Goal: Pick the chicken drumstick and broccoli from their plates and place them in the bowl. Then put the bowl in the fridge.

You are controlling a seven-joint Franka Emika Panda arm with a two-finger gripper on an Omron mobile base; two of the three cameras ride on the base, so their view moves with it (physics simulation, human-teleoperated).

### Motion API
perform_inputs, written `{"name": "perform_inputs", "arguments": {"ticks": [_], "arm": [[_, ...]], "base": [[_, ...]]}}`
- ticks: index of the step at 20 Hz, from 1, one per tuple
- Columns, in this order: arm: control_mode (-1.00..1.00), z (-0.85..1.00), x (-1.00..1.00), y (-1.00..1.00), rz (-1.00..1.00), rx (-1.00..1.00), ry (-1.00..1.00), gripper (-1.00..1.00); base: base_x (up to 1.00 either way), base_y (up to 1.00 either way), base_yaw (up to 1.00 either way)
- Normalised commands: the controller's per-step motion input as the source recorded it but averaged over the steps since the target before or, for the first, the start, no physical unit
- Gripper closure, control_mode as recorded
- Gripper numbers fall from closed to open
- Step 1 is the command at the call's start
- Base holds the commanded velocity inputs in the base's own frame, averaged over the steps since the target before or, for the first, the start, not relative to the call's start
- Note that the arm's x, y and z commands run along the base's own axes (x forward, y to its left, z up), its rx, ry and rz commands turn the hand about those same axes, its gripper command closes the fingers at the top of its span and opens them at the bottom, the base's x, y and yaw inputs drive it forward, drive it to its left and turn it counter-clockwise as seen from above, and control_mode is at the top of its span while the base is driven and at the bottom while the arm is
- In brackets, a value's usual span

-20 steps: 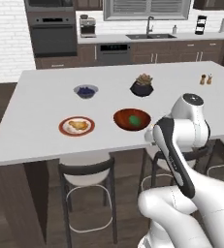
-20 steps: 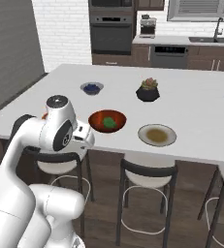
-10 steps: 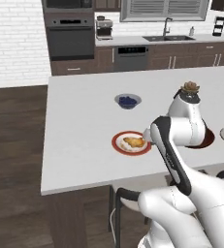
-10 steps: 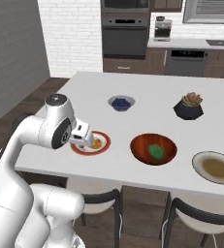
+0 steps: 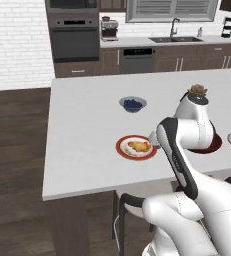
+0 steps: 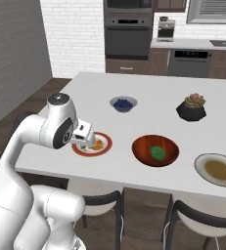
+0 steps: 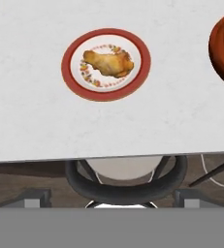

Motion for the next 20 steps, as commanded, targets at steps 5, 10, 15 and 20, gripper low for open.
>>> {"name": "perform_inputs", "arguments": {"ticks": [5,10,15,20], "arm": [[-1.0,-0.03,0.6,0.02,0.01,-0.01,0.08,-1.0],[-1.0,-0.11,1.0,0.0,0.12,-0.05,0.08,-1.0],[-1.0,-0.35,0.94,0.17,0.36,-0.11,0.06,-1.0],[-1.0,-0.33,0.69,0.13,0.55,-0.15,0.18,-1.0]], "base": [[0.4,0.0,0.0],[0.0,0.0,0.0],[0.0,0.0,0.0],[0.0,0.0,0.0]]}}
